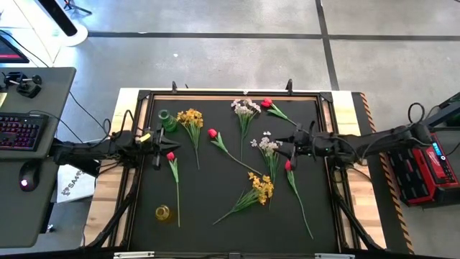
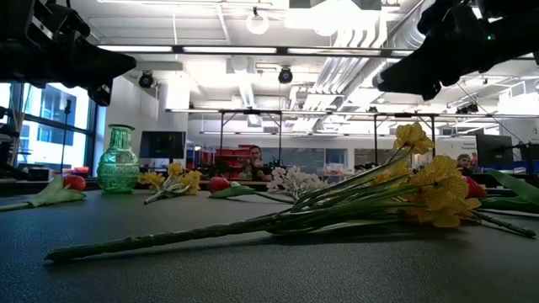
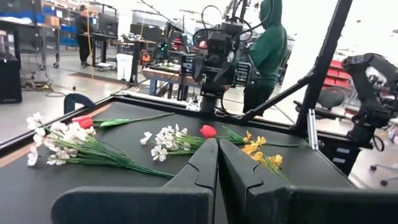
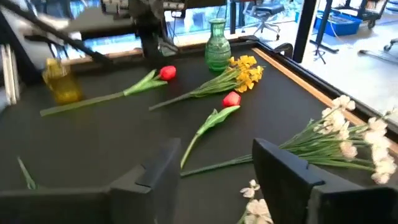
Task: Sort flowers into vase by color
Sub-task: Move the red tulip to the center of the table
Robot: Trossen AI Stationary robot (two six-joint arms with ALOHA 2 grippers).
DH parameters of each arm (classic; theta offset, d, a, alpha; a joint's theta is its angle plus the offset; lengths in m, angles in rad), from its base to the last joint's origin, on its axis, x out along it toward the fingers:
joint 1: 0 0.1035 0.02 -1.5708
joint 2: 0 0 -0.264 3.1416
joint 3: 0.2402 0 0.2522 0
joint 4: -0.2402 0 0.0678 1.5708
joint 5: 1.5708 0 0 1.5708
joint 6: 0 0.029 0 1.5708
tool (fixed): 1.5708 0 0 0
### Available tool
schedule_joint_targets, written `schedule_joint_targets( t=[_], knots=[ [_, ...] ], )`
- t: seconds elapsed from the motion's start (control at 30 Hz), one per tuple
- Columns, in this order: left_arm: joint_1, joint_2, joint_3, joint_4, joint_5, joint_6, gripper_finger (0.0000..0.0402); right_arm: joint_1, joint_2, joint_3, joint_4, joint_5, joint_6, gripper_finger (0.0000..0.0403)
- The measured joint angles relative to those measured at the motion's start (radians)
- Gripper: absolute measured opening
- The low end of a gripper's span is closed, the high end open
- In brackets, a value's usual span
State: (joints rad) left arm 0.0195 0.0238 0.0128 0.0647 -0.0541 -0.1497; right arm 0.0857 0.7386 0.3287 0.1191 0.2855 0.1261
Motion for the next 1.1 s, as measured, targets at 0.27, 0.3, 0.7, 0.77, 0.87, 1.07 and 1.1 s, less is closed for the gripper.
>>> schedule_joint_targets(
  t=[0.27,0.3,0.7,0.77,0.87,1.07,1.1],
  knots=[
    [-0.049,0.000,0.000,0.068,-0.032,0.061,0.0000,0.080,0.000,0.183,-0.472,0.001,0.120,0.0222],
    [-0.055,-0.001,0.000,0.078,-0.033,0.053,0.0000,0.099,0.009,0.214,-0.545,0.001,0.184,0.0222],
    [-0.115,0.000,0.000,0.068,-0.140,0.022,0.0000,0.396,0.302,0.336,-0.965,-0.124,0.972,0.0222],
    [-0.120,0.000,0.000,0.068,-0.140,0.021,0.0000,0.434,0.379,0.336,-0.967,-0.141,1.046,0.0222],
    [-0.127,0.000,0.000,0.068,-0.141,0.022,0.0000,0.464,0.486,0.336,-0.958,-0.148,1.128,0.0219],
    [-0.127,0.000,0.000,0.068,-0.144,0.027,0.0000,0.481,0.652,0.336,-0.833,-0.193,1.172,0.0180],
    [-0.127,0.000,0.000,0.068,-0.143,0.023,0.0000,0.481,0.674,0.336,-0.809,-0.198,1.171,0.0172]
  ],
)
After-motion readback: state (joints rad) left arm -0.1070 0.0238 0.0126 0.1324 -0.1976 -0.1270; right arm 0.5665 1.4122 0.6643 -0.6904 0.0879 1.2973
